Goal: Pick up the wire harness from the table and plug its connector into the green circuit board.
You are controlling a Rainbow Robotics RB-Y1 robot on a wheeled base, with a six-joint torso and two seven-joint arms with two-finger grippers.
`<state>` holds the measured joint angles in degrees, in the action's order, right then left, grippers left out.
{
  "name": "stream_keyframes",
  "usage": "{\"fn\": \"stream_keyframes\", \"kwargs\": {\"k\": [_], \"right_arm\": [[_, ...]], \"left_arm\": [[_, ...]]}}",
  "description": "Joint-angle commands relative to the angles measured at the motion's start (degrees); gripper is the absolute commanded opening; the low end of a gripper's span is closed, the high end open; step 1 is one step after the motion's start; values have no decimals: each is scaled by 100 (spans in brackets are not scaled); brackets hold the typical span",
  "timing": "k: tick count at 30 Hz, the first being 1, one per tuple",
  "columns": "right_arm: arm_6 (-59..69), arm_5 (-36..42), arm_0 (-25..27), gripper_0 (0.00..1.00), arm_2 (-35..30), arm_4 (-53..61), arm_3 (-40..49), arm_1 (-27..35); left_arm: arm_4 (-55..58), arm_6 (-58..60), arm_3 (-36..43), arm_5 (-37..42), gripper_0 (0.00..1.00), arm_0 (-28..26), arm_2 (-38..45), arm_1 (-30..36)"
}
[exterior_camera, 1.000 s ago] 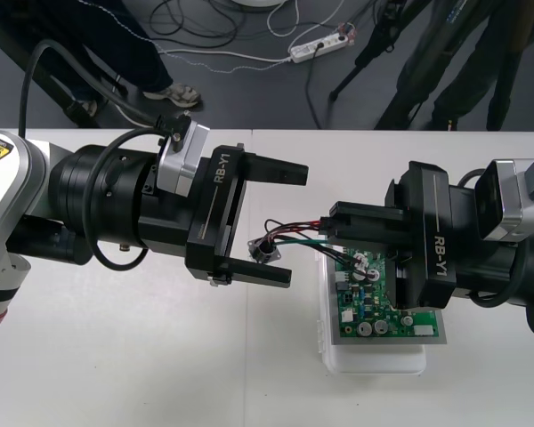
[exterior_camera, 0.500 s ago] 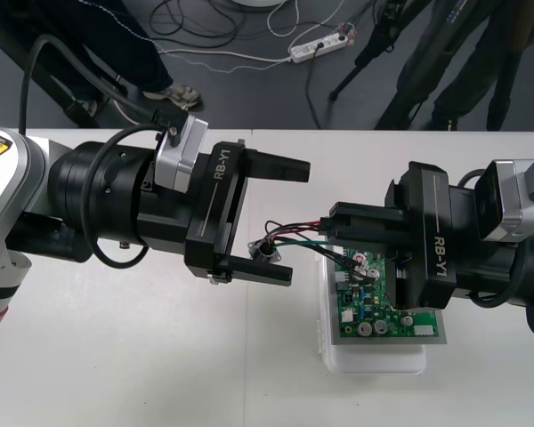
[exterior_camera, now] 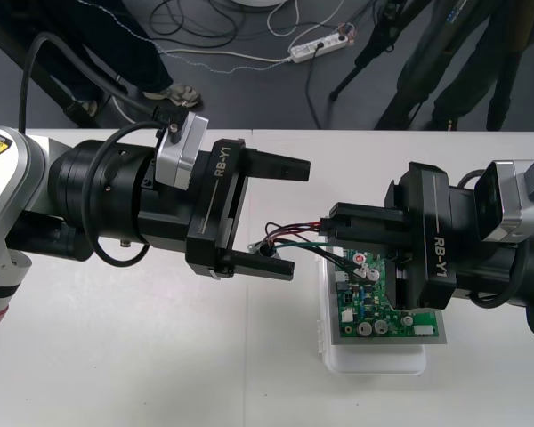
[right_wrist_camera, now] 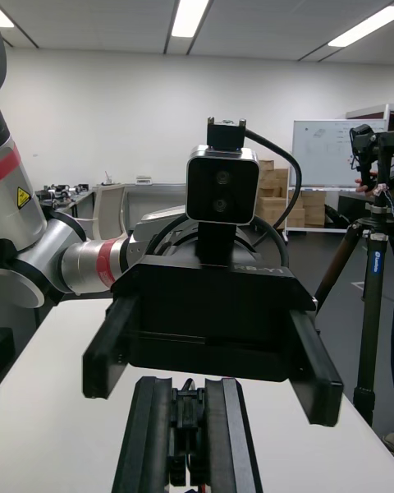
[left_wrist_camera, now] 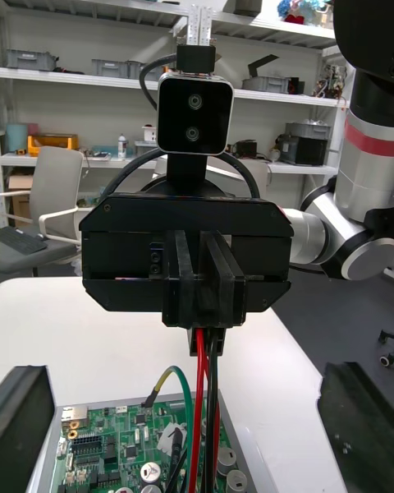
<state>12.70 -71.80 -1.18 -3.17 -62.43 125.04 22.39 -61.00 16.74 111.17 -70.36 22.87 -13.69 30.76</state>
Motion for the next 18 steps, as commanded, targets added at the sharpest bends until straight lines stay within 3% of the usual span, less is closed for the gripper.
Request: {"fn": "stream_keyframes", "kwargs": {"k": [1,6,18], "right_arm": [[339,-53,82,0,71,-15,205,-68],[339,-53,91,0,62,-41,214,-68],[339,-53,91,0,62,-32,205,-68]], "left_arm": [[97,-356,36,269,71,253,-125,-79],[97,-356,36,304,36,253,-125,-79],[115,-373,36,313,6,306,-125,-158]]}}
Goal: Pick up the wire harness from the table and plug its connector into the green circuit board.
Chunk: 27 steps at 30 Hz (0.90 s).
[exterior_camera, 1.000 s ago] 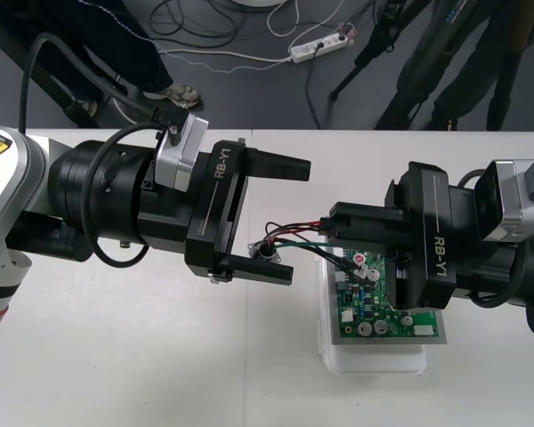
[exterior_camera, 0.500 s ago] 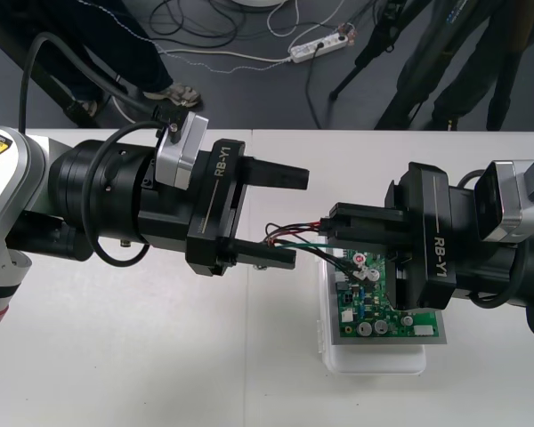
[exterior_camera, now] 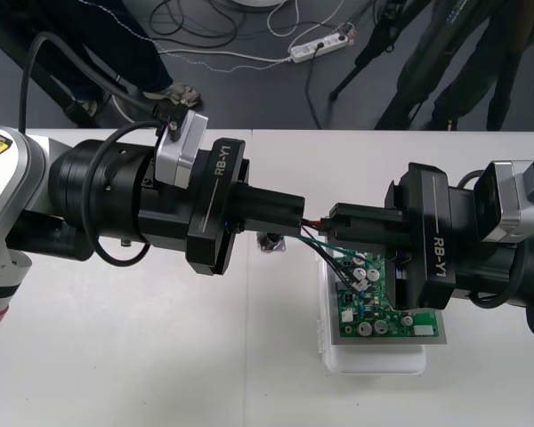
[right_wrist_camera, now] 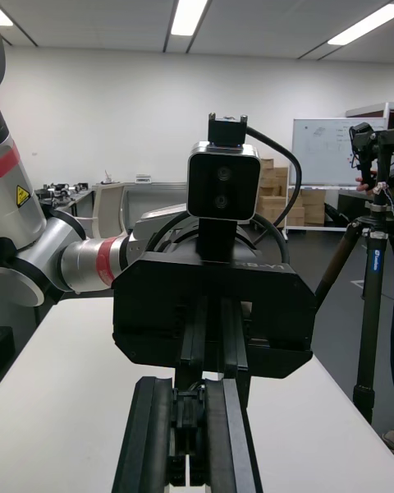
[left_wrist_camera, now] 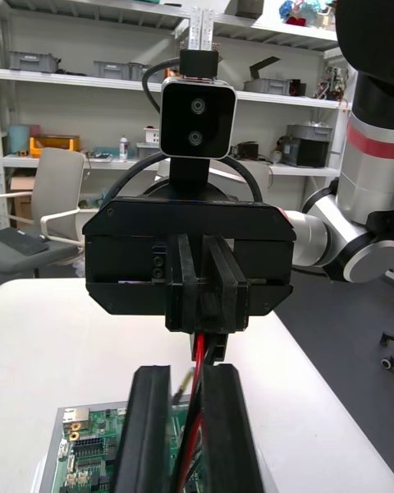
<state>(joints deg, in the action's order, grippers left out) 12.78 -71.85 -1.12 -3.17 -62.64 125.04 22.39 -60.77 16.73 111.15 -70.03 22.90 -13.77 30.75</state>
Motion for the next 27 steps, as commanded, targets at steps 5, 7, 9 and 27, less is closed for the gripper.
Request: {"fn": "stream_keyframes", "kwargs": {"k": [5,7,9,27], "right_arm": [[331,-58,85,0,62,-20,214,-68],[331,-58,85,0,53,-20,214,-59],[331,-58,85,0,53,-11,214,-59],[322,-75,85,0,53,-20,205,-50]], "left_arm": [[92,-364,38,280,5,320,-126,-174],[83,-364,38,280,5,320,-126,-174],[92,-364,38,280,3,320,-144,-166],[109,-355,38,280,0,338,-197,-148]]}}
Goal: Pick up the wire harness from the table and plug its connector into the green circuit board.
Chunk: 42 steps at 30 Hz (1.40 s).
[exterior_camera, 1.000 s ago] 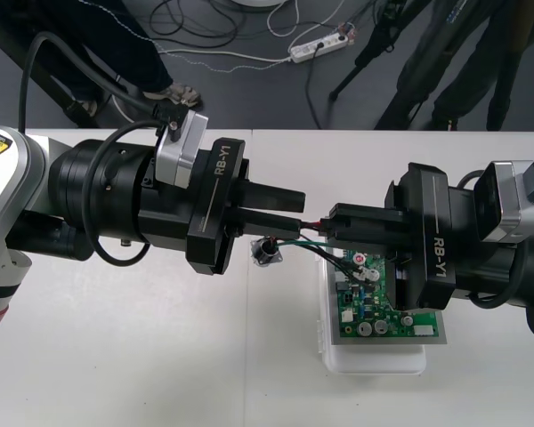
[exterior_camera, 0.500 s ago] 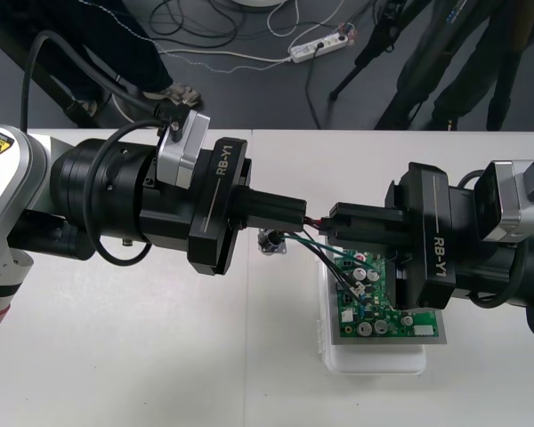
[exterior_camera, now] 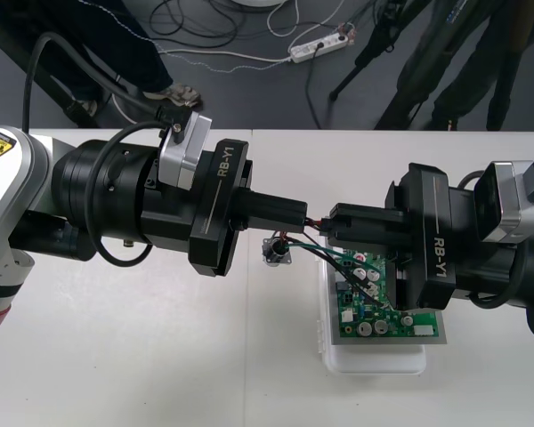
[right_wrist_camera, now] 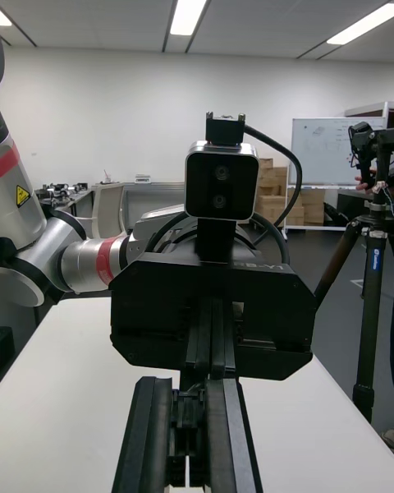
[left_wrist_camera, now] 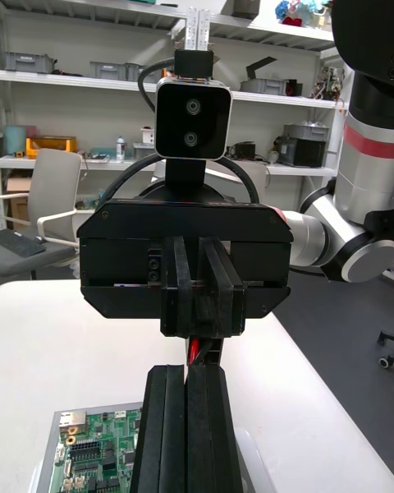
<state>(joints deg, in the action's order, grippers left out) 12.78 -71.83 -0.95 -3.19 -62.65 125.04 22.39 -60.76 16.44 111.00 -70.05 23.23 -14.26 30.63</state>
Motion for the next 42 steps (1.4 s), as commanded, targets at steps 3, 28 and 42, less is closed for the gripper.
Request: {"fn": "stream_keyframes", "kwargs": {"k": [3,28,42], "right_arm": [[322,-77,60,0,56,-19,205,-41],[330,-77,69,0,56,-19,214,-33],[330,-77,60,0,47,-10,205,-15]], "left_arm": [[126,-335,53,281,0,305,-147,-127],[205,-387,53,281,0,314,-147,-119],[214,-414,53,281,0,314,-147,-110]]}}
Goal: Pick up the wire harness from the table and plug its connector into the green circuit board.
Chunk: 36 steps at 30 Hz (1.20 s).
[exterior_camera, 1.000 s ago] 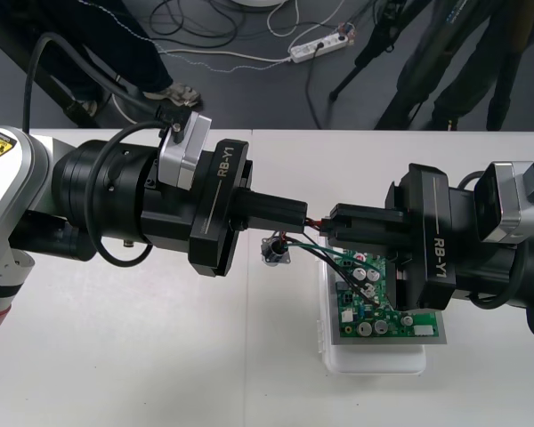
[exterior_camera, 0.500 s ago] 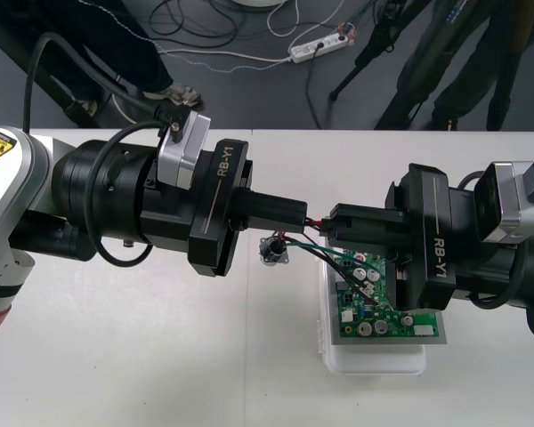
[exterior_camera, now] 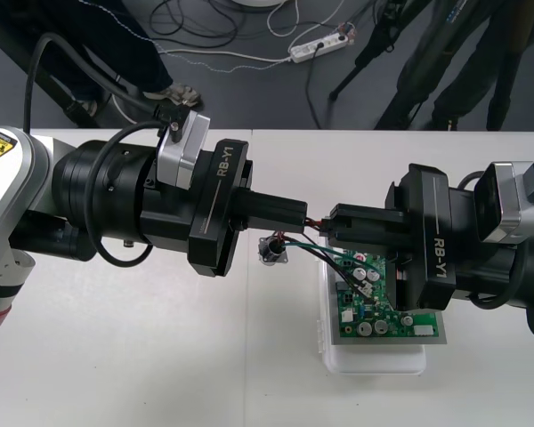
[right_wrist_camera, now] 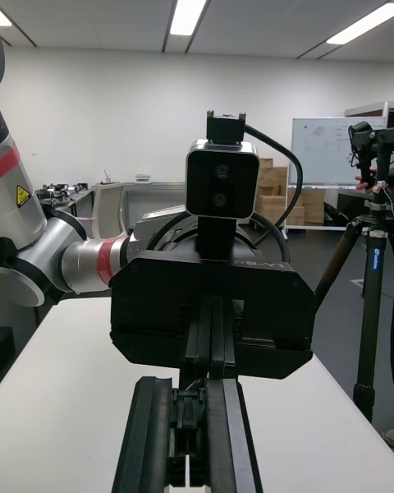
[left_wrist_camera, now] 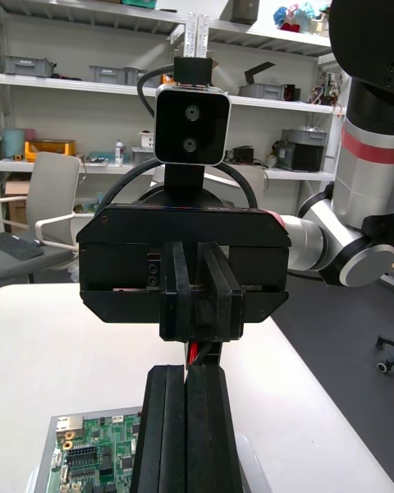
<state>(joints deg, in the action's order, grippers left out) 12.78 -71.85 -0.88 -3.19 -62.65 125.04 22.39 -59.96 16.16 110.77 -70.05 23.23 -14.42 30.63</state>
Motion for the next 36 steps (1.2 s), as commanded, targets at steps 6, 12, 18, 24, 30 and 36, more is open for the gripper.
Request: {"fn": "stream_keyframes", "kwargs": {"k": [6,12,18,24,30,36], "right_arm": [[330,-75,62,0,47,-10,214,-6],[322,-75,62,0,47,-10,205,-6],[348,-75,62,0,56,-19,214,-6],[357,-84,62,0,47,-19,214,-6],[383,-84,62,0,47,-10,205,2],[392,-75,53,0,47,-10,205,2]], "left_arm": [[133,-403,76,281,0,314,-132,-110],[142,-403,76,281,0,314,-132,-110],[160,-376,76,281,0,314,-132,-101],[186,-359,76,281,30,314,-132,-83],[186,-350,76,281,32,314,-132,-83],[212,-324,23,281,32,314,-246,-66]]}}
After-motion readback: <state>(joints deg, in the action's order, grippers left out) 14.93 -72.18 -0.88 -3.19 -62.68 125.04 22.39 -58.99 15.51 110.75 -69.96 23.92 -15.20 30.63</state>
